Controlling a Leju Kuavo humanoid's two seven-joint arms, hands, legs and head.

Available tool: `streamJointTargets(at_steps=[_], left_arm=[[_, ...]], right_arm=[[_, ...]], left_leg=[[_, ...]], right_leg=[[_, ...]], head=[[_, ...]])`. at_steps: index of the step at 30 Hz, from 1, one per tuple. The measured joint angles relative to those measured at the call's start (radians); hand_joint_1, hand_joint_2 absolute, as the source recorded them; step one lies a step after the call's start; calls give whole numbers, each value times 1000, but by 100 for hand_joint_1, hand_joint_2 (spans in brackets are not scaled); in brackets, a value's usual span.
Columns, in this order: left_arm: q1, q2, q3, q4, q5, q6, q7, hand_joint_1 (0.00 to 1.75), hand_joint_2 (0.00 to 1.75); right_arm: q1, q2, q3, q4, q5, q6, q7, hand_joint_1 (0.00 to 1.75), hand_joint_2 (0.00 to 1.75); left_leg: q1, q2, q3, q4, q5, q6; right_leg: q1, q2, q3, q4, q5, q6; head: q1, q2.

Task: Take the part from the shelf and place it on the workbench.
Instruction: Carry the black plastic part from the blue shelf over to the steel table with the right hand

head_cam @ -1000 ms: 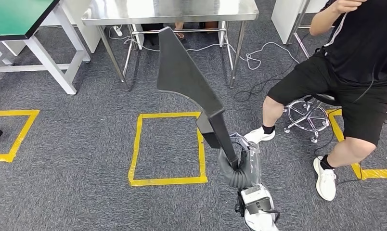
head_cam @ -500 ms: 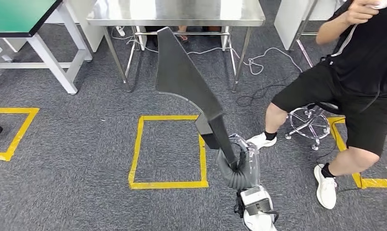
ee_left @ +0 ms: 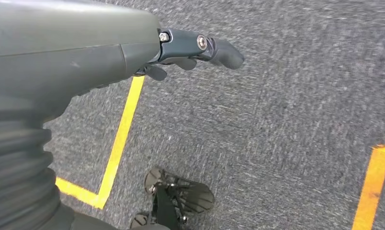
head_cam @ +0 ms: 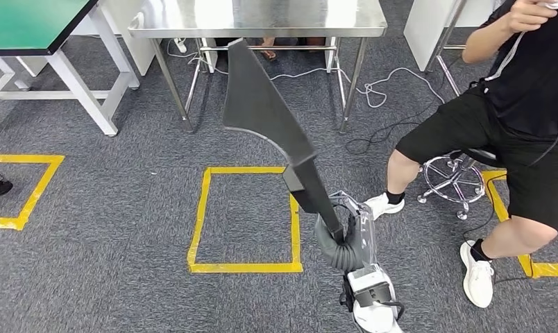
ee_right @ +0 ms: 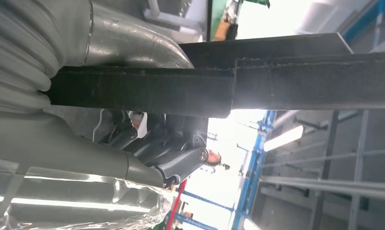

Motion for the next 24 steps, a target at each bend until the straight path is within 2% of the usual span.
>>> streamJointTargets(at_steps=[2,3,4,5,7,8,9,10,12,13,14,15,17,18,19,20,21,22,23,24], left_arm=[[0,1,0,0,-1,0,2,0,175],[1,1,0,0,-1,-2,4,0,175],[1,1,0,1,-1,-6,5,0,175],[1,1,0,1,-1,-11,6,0,175],[1,2,0,1,-1,-20,6,0,175],[1,3,0,1,-1,-23,6,0,175],[0,4,0,1,-1,-24,5,0,175],[0,6,0,1,-1,-25,5,0,175],[1,8,0,0,-1,-27,5,0,175],[1,9,0,0,-1,-27,5,0,175],[1,8,0,0,-1,-28,5,0,175],[1,8,0,0,-1,-28,5,0,175],[0,7,0,0,-1,-28,5,0,175],[1,6,0,0,-1,-29,5,0,175],[1,6,0,0,-1,-28,5,0,175],[2,5,0,0,-1,-28,6,0,175],[3,4,0,0,-1,-28,6,0,175],[3,3,0,0,-1,-29,6,0,175],[3,3,0,0,-1,-29,6,0,175],[2,3,0,0,-1,-28,5,0,175]], right_arm=[[0,2,0,1,0,2,1,171,175],[0,3,0,3,1,3,2,171,175],[0,3,0,4,2,5,3,171,175],[0,4,0,5,2,6,5,171,175],[0,5,0,5,3,7,9,171,175],[-1,7,0,5,4,8,10,171,175],[-2,8,0,5,4,8,10,171,175],[-2,10,0,5,5,8,11,171,175],[-3,12,0,6,5,8,12,171,175],[-3,12,0,6,5,9,12,171,175],[-5,12,0,6,5,9,12,171,175],[-8,11,0,6,6,9,12,171,175],[-8,10,0,6,6,9,12,171,175],[-6,9,0,6,6,9,12,171,175],[-4,7,0,6,5,9,12,171,175],[-3,6,0,7,5,9,12,171,175],[-3,5,0,7,4,9,13,171,175],[-4,4,0,7,5,9,13,171,175],[-4,4,0,8,5,9,13,171,175],[-6,4,0,9,5,9,13,171,175]], left_leg=[[4,6,-67,132,-60,-12],[6,7,-97,181,-74,-15],[8,8,-113,199,-67,-15],[9,9,-108,178,-43,-13],[7,10,-47,48,32,2],[3,12,-16,-12,54,11],[-2,15,7,-55,64,21],[-7,17,18,-78,62,30],[-13,16,30,-96,56,48],[-14,13,44,-109,57,56],[-13,11,59,-118,58,63],[-12,9,73,-125,60,68],[-12,8,82,-129,57,72],[-12,6,85,-128,54,72],[-11,4,88,-128,49,70],[-11,1,94,-127,43,67],[-10,-1,101,-126,35,63],[-9,-3,109,-123,26,57],[-10,-4,117,-116,15,50],[-12,-4,121,-110,2,43]], right_leg=[[3,-1,5,0,-5,-6],[4,-1,7,0,-8,-8],[6,-1,10,0,-11,-8],[7,0,14,0,-15,-8],[8,0,28,-1,-24,-4],[10,-1,34,-3,-29,-1],[10,-1,39,-6,-32,4],[11,-1,43,-6,-31,11],[14,-2,51,-4,-23,29],[16,-2,53,6,-24,34],[18,-2,46,27,-35,33],[18,-1,26,66,-53,28],[15,0,-47,188,-100,23],[13,-1,-89,242,-119,26],[11,-1,-120,269,-131,31],[9,-1,-133,260,-128,40],[6,-1,-126,215,-104,53],[2,-2,-106,145,-64,67],[0,-5,-87,80,-22,76],[1,-9,-69,32,8,74]], head=[[-3,0],[-3,0],[-3,0],[-3,0],[-3,0],[-3,0],[-4,0],[-4,0],[-4,0],[-4,0],[-3,0],[-1,0],[1,0],[3,0],[3,0],[4,0],[4,0],[5,0],[6,0],[6,0]])
